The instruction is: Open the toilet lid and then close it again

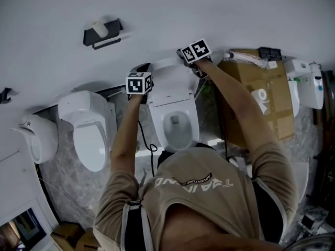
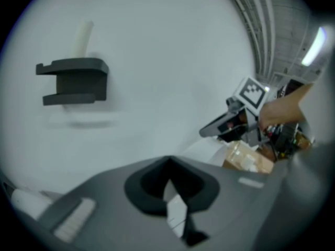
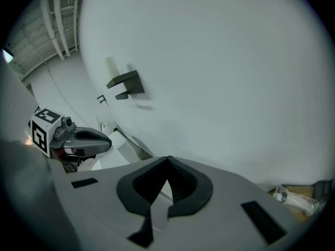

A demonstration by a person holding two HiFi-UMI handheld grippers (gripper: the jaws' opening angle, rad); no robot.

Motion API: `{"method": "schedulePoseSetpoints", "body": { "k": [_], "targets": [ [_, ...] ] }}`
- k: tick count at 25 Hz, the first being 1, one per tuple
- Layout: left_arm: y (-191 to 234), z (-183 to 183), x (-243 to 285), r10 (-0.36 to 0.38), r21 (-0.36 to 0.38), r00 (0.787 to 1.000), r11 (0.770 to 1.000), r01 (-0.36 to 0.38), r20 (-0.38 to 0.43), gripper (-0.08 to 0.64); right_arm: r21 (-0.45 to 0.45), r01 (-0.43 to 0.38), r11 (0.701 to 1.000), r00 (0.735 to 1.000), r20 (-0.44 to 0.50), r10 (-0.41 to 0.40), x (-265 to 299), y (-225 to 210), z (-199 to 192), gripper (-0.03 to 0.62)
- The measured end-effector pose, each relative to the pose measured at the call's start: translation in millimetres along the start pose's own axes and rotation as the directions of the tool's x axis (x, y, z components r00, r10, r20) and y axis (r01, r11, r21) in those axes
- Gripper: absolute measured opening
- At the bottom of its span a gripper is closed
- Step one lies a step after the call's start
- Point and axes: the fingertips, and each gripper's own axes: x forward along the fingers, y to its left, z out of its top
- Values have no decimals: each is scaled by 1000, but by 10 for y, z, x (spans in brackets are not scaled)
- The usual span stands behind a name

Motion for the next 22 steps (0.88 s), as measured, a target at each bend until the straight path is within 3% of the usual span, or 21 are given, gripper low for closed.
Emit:
{"method": "schedulePoseSetpoints", "body": {
  "k": [5, 22],
  "targets": [
    [-115, -95, -144, 9, 2, 1000, 1000, -9, 8, 5, 11, -43, 999, 999, 5, 43, -132, 118, -148, 12],
    [-784, -782, -927, 32, -16, 999, 999, -32, -18, 6, -136, -81, 987, 994, 58, 90, -672, 866, -1003, 12]
  ]
}}
